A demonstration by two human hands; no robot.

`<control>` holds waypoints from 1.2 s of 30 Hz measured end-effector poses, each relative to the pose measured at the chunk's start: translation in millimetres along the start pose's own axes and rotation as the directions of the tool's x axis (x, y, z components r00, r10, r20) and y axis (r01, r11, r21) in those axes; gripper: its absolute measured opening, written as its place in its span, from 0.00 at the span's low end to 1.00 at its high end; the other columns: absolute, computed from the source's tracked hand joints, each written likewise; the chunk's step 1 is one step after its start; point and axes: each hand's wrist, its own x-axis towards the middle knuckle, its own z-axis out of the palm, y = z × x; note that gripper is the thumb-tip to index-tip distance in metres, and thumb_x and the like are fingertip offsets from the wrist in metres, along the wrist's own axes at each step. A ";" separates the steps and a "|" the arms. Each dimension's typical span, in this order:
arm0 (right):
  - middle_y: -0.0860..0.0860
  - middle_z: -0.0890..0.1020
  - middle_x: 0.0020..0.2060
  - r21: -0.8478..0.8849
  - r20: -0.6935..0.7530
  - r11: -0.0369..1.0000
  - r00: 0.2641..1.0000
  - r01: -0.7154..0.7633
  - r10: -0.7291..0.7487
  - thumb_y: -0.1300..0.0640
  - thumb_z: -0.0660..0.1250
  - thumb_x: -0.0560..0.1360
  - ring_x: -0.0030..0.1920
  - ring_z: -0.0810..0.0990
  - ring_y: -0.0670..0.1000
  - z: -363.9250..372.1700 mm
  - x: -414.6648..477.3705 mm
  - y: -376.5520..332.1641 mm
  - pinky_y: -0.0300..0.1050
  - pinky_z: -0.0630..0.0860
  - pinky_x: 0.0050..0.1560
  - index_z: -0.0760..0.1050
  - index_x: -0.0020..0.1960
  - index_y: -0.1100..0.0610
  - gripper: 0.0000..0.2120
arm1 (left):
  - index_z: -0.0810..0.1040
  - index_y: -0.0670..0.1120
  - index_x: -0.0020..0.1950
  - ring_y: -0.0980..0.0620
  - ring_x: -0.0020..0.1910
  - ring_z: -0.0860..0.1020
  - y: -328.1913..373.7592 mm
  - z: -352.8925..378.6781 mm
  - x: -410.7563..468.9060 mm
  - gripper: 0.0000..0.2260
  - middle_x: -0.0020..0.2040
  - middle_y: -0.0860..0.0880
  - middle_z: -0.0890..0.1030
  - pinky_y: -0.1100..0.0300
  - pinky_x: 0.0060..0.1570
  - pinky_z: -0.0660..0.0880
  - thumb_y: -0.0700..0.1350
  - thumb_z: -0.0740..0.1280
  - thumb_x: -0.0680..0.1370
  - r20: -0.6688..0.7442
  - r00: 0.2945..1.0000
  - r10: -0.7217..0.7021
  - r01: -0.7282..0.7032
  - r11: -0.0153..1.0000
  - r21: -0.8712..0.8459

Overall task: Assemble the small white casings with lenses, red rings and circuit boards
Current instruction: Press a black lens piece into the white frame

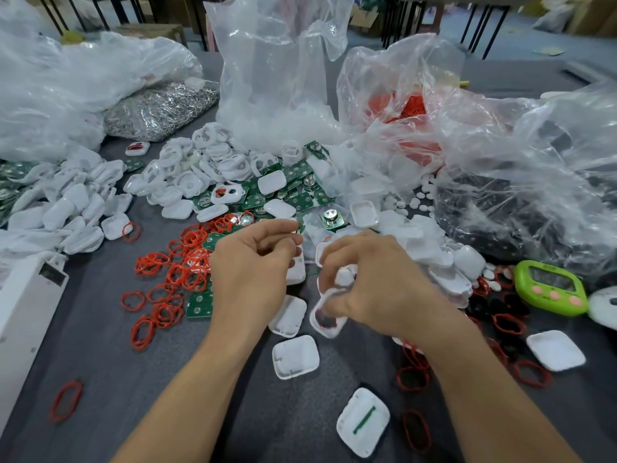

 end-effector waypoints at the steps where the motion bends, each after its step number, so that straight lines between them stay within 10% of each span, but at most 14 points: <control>1: 0.38 0.82 0.34 0.120 -0.095 0.990 0.992 -0.073 0.084 0.53 0.83 0.62 0.38 0.77 0.37 0.0 0.1 1.6 0.28 0.70 0.42 0.83 0.33 0.45 0.09 | 0.87 0.52 0.45 0.53 0.40 0.86 0.1 -0.4 -0.8 0.13 0.38 0.53 0.87 0.51 0.47 0.85 0.34 0.70 0.76 0.006 1.000 0.009 -0.009 1.000 0.002; 6: 0.49 0.83 0.27 0.643 -0.309 0.752 0.849 -0.145 0.428 0.49 0.79 0.69 0.27 0.79 0.48 4.5 2.5 3.5 0.46 0.78 0.33 0.86 0.37 0.48 0.05 | 0.87 0.51 0.54 0.53 0.45 0.86 5.0 5.0 -12.9 0.08 0.46 0.49 0.88 0.55 0.45 0.84 0.46 0.73 0.76 0.317 0.948 -0.001 0.076 0.971 -0.225; 14: 0.56 0.81 0.26 0.664 -0.200 0.726 0.893 -0.180 0.404 0.44 0.71 0.73 0.26 0.73 0.52 10.3 6.1 5.4 0.44 0.70 0.29 0.83 0.34 0.55 0.16 | 0.82 0.47 0.65 0.50 0.57 0.83 6.2 4.0 -7.9 0.16 0.56 0.48 0.86 0.53 0.61 0.80 0.46 0.71 0.78 0.506 0.859 -0.081 0.327 0.846 -0.420; 20: 0.40 0.84 0.30 0.342 -0.589 0.892 0.673 -0.294 0.447 0.56 0.71 0.76 0.28 0.80 0.42 -55.4 4.2 49.4 0.33 0.74 0.29 0.83 0.36 0.46 0.11 | 0.80 0.45 0.64 0.46 0.57 0.84 14.4 13.0 3.1 0.14 0.55 0.44 0.86 0.55 0.50 0.82 0.40 0.67 0.78 0.573 0.799 -0.182 0.522 0.684 -0.510; 27: 0.58 0.87 0.46 0.226 -0.835 0.834 0.340 -0.504 0.432 0.71 0.61 0.73 0.48 0.83 0.57 -114.0 -2.0 94.7 0.46 0.79 0.50 0.86 0.51 0.58 0.18 | 0.81 0.43 0.63 0.43 0.56 0.83 35.3 61.2 28.4 0.14 0.58 0.39 0.83 0.53 0.49 0.83 0.36 0.64 0.78 0.744 0.657 -0.119 0.690 0.492 -0.531; 31: 0.63 0.85 0.51 0.024 -0.701 0.724 0.505 -0.690 0.504 0.68 0.69 0.75 0.53 0.83 0.62 -145.5 12.9 129.0 0.50 0.79 0.52 0.82 0.53 0.64 0.08 | 0.81 0.43 0.63 0.44 0.55 0.83 25.0 66.2 35.0 0.14 0.59 0.39 0.82 0.53 0.49 0.83 0.38 0.64 0.79 0.793 0.605 -0.072 0.727 0.457 -0.513; 36: 0.60 0.84 0.58 -0.469 -0.109 0.672 0.792 -0.574 0.601 0.66 0.65 0.79 0.51 0.81 0.58 -152.5 33.0 140.8 0.47 0.78 0.52 0.83 0.58 0.62 0.11 | 0.81 0.43 0.64 0.44 0.55 0.83 16.2 70.4 33.7 0.17 0.60 0.39 0.83 0.54 0.50 0.83 0.39 0.68 0.75 0.824 0.564 -0.057 0.743 0.471 -0.476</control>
